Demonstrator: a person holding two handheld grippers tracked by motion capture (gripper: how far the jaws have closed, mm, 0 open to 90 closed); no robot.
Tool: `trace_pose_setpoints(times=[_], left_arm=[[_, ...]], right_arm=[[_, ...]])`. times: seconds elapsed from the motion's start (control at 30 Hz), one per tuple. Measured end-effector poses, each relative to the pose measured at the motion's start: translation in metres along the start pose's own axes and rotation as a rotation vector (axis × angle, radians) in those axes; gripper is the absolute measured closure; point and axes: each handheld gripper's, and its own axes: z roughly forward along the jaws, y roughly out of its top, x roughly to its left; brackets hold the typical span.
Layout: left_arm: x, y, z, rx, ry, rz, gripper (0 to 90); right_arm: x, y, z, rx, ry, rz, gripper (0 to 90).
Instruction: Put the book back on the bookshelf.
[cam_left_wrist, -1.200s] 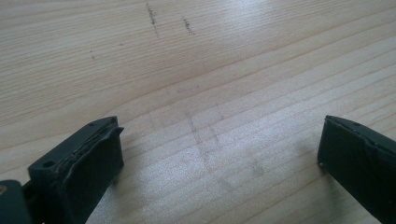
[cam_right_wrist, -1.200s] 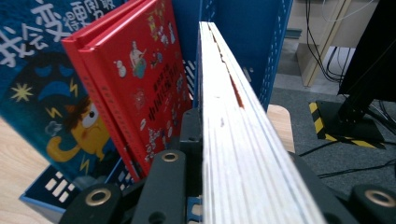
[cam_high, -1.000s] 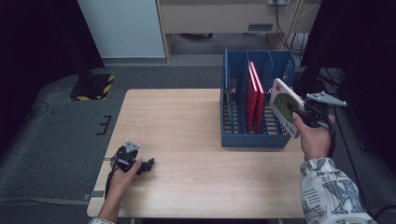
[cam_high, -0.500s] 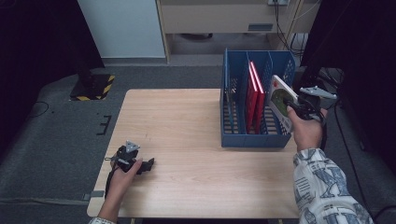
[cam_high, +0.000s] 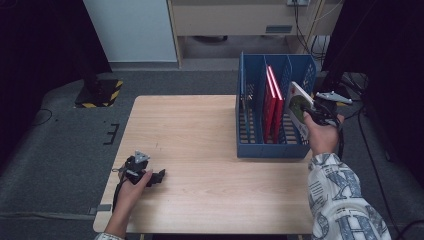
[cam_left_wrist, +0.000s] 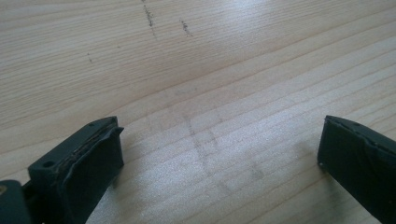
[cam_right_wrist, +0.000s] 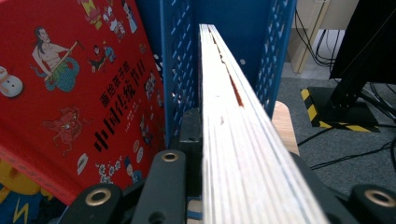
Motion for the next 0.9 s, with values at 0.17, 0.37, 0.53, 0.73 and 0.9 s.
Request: trace_pose_setpoints(times=[0.17, 0.37, 0.53, 0.73, 0.9], left_arm=[[0.000, 0.000, 0.000, -0.004, 0.000, -0.005, 0.0], [0.000, 0.000, 0.000, -0.004, 0.000, -0.004, 0.0], [0.000, 0.000, 0.000, -0.004, 0.000, -0.005, 0.0], [0.000, 0.000, 0.000, -0.004, -0.001, -0.005, 0.0], [0.000, 0.000, 0.000, -0.004, 0.000, -0.005, 0.0]], right_arm=[[0.003, -0.001, 0.004, 0.005, 0.005, 0.002, 75.5], [0.003, -0.001, 0.004, 0.007, 0.009, 0.000, 75.5], [0.002, -0.001, 0.006, 0.012, 0.002, 0.002, 75.5], [0.003, -0.005, 0.014, 0.022, -0.008, -0.006, 75.5], [0.005, -0.008, 0.022, 0.023, -0.015, 0.005, 75.5]])
